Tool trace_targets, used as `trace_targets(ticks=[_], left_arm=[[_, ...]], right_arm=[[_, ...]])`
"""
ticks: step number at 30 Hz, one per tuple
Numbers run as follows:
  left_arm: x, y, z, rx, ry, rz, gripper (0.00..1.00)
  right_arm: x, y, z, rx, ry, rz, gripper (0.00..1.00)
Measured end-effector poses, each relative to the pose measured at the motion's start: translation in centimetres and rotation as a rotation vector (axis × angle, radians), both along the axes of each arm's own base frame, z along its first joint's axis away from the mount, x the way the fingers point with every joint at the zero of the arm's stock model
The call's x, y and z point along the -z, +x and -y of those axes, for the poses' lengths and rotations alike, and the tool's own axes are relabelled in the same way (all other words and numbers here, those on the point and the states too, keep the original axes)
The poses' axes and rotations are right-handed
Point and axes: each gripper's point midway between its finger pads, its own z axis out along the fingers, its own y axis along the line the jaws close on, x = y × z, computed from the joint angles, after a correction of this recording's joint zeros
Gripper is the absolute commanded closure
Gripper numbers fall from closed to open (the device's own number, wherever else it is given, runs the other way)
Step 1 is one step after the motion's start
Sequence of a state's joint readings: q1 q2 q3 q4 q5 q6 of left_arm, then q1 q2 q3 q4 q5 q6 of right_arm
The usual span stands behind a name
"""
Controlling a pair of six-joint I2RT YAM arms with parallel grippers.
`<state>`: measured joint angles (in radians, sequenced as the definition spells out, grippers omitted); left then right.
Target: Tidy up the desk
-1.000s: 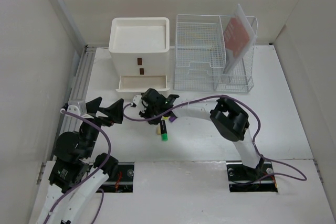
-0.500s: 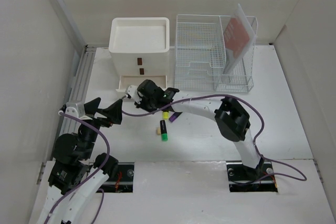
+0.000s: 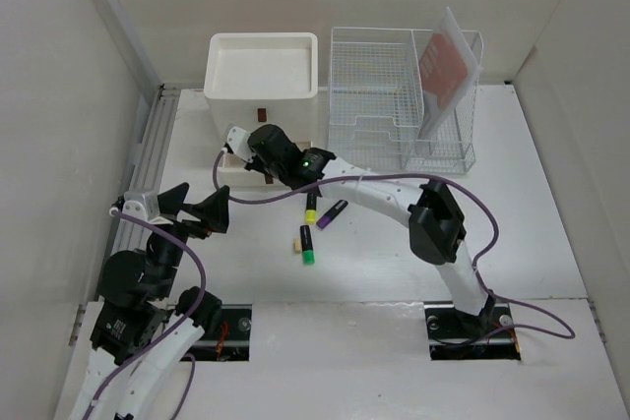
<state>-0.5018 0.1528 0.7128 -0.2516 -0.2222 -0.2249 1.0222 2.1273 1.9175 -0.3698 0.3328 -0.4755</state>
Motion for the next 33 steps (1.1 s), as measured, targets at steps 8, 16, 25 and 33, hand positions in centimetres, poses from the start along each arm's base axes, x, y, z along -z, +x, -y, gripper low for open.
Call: trace_targets(ticks=[8,16,25,33], left_arm=[[0.0,0.0,0.0,0.0,0.0,0.0,0.0],[0.0,0.0,0.0,0.0,0.0,0.0,0.0],[0.0,0.0,0.0,0.0,0.0,0.0,0.0],[0.0,0.0,0.0,0.0,0.0,0.0,0.0]], right_arm=[[1.9,3.9,0.1,0.081,-0.05,0.046,0.75],[3.5,6.4,2.2,0.135,-0.099,0.039,0.46],[1.6,3.2,2.1,0.01,-0.034,-0.054,0.48],[-0.2,-7.9,2.1,-0.612,-0.073,-0.243,0.51]])
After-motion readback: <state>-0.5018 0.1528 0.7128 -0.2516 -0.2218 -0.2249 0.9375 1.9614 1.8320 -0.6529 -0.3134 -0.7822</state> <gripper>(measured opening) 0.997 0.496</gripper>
